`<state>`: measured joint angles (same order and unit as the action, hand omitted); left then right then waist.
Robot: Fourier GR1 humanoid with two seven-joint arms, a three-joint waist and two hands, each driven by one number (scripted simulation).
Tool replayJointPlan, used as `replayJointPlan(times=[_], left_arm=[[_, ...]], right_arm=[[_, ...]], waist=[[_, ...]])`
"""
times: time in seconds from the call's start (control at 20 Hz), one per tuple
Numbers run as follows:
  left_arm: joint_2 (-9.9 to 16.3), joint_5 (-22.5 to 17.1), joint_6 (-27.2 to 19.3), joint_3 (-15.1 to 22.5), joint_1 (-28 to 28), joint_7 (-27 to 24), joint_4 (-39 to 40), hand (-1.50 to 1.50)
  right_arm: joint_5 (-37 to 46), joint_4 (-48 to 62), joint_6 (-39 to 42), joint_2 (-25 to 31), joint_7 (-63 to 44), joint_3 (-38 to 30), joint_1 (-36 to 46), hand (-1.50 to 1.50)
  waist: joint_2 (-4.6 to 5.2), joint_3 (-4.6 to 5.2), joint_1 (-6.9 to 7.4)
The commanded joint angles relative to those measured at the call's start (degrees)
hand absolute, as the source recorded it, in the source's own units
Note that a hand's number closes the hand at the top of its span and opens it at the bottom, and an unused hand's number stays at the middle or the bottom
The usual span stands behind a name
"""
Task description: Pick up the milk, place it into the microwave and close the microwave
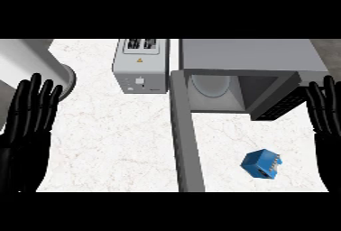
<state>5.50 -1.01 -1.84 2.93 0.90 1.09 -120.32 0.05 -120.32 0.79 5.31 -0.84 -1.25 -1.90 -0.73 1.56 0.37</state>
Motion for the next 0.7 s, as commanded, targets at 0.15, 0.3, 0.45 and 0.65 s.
replayJointPlan(times=[0.15,0.3,0.45,0.65], left_arm=[[1.46,2.63,-1.06,-2.14,2.1,0.5,-2.47,-1.5],[-2.75,-3.51,-2.69,-2.58,3.66,4.6,-2.12,-1.5],[-2.45,-5.1,-1.92,-2.92,7.59,5.75,-5.79,-1.5],[-2.59,-4.92,-0.96,-2.12,12.85,5.58,-12.05,-1.5]], right_arm=[[16.89,-6.52,-17.58,-5.17,-3.11,9.93,-1.44,-1.5],[13.44,-5.07,-22.02,-5.24,-5.03,20.4,-2.28,-1.5],[19.3,-5.61,-31.75,-5.28,-6.8,30.63,-2.69,-1.5],[26.7,-4.59,-38.69,-5.3,-11.35,39.29,-1.63,-1.5]], waist=[[0.47,-1.47,-0.15],[0.55,-1.48,0.57],[0.46,-1.48,0.35],[0.53,-1.52,0.04]])
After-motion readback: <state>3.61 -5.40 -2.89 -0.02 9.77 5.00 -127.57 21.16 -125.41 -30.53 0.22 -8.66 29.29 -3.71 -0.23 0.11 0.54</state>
